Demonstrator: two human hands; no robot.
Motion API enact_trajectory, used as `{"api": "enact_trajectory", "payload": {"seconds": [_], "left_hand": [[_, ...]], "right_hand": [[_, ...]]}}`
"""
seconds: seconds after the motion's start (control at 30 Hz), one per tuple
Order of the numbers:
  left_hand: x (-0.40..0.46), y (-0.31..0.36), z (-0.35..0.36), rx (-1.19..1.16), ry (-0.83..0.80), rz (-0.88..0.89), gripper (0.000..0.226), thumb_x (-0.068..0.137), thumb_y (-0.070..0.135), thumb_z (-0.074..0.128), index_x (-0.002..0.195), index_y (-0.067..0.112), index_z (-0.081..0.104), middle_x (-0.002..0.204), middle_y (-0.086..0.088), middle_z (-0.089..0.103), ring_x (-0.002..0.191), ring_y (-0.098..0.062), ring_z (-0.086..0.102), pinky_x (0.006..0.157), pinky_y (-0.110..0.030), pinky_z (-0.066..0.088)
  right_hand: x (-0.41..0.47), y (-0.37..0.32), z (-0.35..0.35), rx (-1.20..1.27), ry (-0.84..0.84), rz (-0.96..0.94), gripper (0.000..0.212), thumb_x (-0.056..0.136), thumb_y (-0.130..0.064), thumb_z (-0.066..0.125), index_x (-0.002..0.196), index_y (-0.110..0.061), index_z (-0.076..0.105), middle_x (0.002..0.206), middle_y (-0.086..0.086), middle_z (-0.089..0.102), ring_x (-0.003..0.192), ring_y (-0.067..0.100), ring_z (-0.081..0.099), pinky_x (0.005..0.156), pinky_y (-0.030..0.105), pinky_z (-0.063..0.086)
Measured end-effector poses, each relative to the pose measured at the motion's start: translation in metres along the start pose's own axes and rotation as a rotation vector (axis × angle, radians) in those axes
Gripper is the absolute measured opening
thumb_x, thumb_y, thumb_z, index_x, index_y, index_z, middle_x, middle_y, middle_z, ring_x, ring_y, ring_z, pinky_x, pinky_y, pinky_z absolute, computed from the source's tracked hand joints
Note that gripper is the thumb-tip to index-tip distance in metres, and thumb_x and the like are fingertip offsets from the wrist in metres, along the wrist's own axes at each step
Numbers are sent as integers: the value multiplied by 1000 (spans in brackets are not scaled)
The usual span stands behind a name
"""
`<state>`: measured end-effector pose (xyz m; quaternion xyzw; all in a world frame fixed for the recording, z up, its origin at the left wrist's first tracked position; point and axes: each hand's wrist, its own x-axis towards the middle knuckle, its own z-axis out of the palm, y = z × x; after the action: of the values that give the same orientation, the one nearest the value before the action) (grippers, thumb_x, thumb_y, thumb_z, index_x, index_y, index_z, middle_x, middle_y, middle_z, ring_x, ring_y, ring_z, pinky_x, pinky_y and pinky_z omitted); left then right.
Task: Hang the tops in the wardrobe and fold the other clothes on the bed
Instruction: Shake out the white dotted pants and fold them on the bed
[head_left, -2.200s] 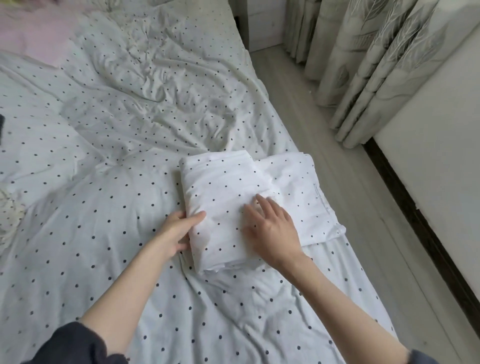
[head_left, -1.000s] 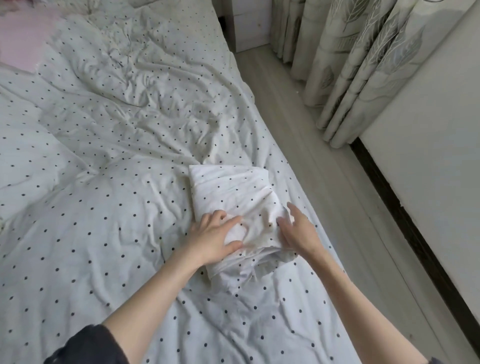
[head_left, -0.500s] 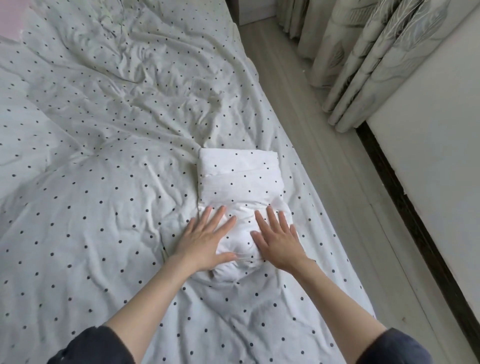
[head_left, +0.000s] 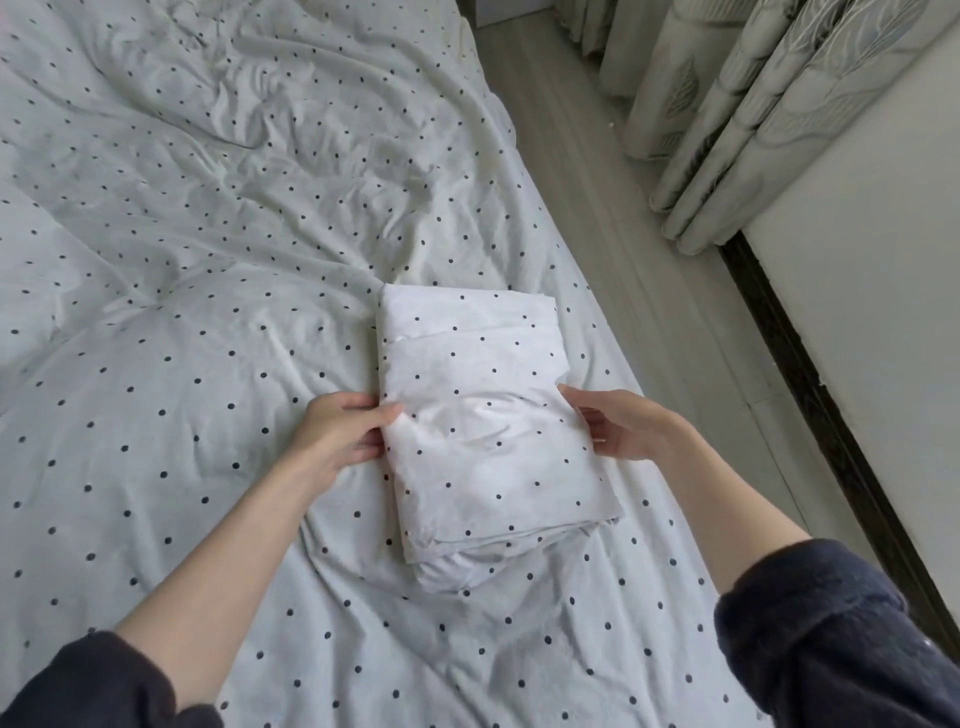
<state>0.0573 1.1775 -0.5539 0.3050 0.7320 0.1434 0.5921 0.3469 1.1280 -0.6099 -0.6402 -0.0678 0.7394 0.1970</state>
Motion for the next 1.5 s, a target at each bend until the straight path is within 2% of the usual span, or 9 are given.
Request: {"api": "enact_trajectory", "payload": {"seconds": [0.27,0.47,0.7,0.8,0.93,1.0,1.07,1.27,1.5], "left_hand": [[-7,13,-11,34,-63,-19,10,80,5,71,87,7,65,82,-6,71,68,-13,68,57,-19,56],[-5,49,-60,228,134,174,20,82,3,68,102,1,66,75,-4,69,59,-6,64,56,-13,49],[-35,9,-88,386,-66,75,39,78,24,75,111,17,57,103,2,66,88,-8,63,66,-17,49],[-45,-15,-105,371,-155,-10,55,71,26,80,118,21,51,111,9,63,101,-6,61,80,-21,48],[-44,-38,-114,202,-154,-56,41,73,10,78,109,14,59,105,-1,69,95,-12,65,77,-23,50],[-38,-38,-116,208,-82,-6,27,75,3,76,96,13,62,94,-3,70,88,-17,64,73,-24,50],[-28,-31,-125,263,14,69,23,73,3,77,90,12,64,88,-3,66,85,-17,60,72,-27,45],[3,1,-151,55,383,168,54,75,12,77,124,8,54,117,-4,53,106,-17,50,87,-26,37],[-32,-49,-143,-292,43,-122,63,53,31,81,111,14,63,104,-4,72,101,-20,65,94,-39,47]], "right_hand": [[-10,5,9,34,-51,5,13,80,-16,72,87,-7,66,71,1,68,59,12,63,52,20,51],[-49,35,64,-174,-308,109,19,84,-13,67,88,5,68,82,15,69,71,20,68,64,26,59],[-54,-30,74,-498,346,-594,22,91,-32,57,85,-13,65,90,0,65,81,15,60,67,20,47],[-42,-61,91,-770,275,-791,36,88,-37,63,119,-18,61,123,-3,56,112,12,51,87,18,36],[-13,-87,116,-966,123,-546,51,86,-37,65,131,-16,52,125,1,54,114,17,50,84,21,34],[-3,-86,126,-939,132,-436,20,85,-28,61,92,-9,65,81,3,54,75,18,49,65,24,37],[2,-80,135,-945,177,-420,19,83,-19,57,69,-8,50,64,4,39,59,18,33,52,24,29],[-8,-71,126,-879,83,-282,17,78,-14,68,67,-7,56,69,8,52,65,17,48,60,21,45],[1,-71,106,-580,-103,-154,61,70,-41,79,63,-22,21,68,3,19,69,20,18,72,33,22]]}}
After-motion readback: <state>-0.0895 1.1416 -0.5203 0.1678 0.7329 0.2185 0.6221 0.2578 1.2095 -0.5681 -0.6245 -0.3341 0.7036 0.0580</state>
